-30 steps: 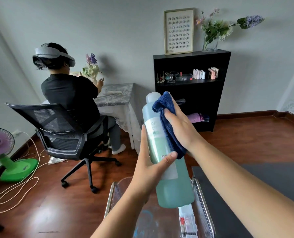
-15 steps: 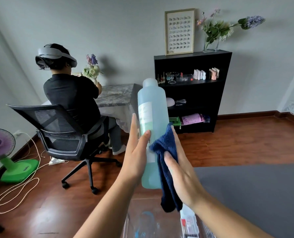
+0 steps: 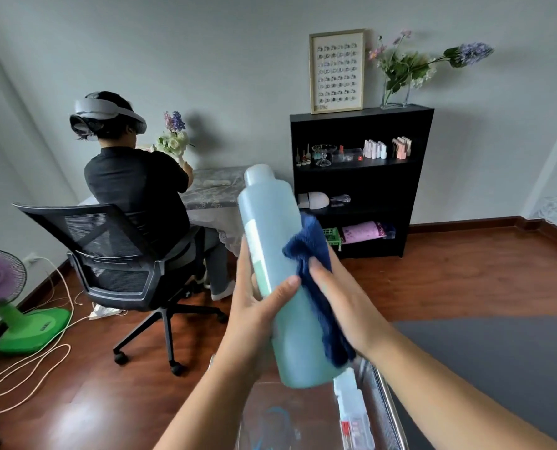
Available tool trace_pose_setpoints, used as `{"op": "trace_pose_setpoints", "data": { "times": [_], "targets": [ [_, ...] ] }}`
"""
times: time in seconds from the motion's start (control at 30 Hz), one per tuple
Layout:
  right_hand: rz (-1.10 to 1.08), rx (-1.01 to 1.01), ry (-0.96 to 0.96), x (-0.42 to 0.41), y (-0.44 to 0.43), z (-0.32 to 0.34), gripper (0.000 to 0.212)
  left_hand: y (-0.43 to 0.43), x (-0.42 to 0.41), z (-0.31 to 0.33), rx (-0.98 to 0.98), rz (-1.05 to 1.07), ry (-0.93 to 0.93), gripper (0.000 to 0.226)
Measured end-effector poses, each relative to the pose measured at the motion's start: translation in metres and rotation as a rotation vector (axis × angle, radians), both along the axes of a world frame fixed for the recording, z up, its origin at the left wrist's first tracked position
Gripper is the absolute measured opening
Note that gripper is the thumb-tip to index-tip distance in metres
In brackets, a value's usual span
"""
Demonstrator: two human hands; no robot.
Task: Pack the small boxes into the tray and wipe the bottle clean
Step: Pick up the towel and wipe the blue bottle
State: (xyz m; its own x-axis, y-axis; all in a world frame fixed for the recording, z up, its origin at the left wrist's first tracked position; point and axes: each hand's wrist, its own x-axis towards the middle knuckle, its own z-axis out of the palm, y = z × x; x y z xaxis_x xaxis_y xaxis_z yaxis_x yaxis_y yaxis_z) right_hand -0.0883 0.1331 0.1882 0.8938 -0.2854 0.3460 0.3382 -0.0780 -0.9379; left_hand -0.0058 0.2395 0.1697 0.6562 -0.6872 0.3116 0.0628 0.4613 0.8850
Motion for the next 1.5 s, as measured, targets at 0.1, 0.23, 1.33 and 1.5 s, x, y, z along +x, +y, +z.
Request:
{"op": "trace_pose_setpoints", "data": {
  "times": [0.1,0.23,1.33,1.5],
  "targets": [
    [-0.056,-0.063,-0.036,-0.020,0.023,-0.025,0.055,0.000,0.014,0.008,0.018,0.035,0.021,0.064],
    [-0.247,-0.131,-0.068,-0.013,0.031,-0.038,0.052,-0.006,0.016,0.002,0.185,0.082,-0.061,0.061],
    [-0.057,0.220,0.043,0.032,-0.026,0.019,0.029,-0.006,-0.017,-0.004,0.092,0.108,0.006,0.091],
    [-0.024,0.081,0.013,-0.005,0.013,-0.011,0.037,-0.003,0.010,0.010,0.065,0.169,0.077,0.075]
  ]
}}
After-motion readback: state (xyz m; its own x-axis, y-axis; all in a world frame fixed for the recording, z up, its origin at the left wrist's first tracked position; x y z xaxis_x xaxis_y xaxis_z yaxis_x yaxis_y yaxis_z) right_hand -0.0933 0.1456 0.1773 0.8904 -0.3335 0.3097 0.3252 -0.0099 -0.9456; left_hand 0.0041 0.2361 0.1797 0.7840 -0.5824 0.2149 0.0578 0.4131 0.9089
